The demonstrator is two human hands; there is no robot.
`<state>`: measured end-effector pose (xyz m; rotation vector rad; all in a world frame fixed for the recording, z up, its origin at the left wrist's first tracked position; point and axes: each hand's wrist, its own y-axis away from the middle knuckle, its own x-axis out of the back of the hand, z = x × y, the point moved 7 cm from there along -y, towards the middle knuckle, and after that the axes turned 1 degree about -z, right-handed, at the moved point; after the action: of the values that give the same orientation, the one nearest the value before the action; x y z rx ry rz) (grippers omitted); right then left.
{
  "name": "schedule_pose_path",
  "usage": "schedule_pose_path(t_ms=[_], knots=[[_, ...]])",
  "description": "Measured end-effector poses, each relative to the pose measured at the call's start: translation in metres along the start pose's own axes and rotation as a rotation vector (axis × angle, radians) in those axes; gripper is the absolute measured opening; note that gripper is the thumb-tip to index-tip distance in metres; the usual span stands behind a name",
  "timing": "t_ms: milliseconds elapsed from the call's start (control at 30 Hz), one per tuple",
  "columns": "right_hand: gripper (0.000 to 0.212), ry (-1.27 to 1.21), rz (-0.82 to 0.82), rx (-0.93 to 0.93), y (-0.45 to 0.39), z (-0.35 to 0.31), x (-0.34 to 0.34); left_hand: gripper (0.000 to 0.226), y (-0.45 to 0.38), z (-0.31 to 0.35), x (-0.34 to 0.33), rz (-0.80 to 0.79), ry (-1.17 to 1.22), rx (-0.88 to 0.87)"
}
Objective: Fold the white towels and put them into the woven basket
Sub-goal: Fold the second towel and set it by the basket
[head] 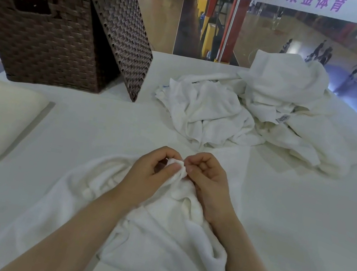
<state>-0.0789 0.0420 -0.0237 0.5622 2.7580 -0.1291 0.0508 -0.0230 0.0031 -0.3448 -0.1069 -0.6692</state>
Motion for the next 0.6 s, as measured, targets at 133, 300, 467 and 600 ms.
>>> schedule_pose_path(t_ms=[133, 300, 467, 600], knots=[[0.014, -0.063, -0.03, 0.006, 0.0007, -0.0009, -0.0013, 0.015, 0.0007, 0.0012, -0.003, -0.01, -0.003, 0.004], [0.012, -0.093, -0.004, -0.037, -0.0004, 0.0034, -0.0004, 0.017, 0.0005, -0.0038, -0.0029, -0.008, 0.014, 0.047], [0.01, -0.117, -0.023, -0.066, -0.0007, 0.0033, -0.0028, 0.027, 0.0002, -0.0077, -0.0046, -0.037, 0.031, 0.039], [0.008, -0.095, -0.034, -0.074, -0.0003, 0.0043, -0.0034, 0.03, -0.0009, -0.004, -0.0049, -0.043, -0.101, -0.044]])
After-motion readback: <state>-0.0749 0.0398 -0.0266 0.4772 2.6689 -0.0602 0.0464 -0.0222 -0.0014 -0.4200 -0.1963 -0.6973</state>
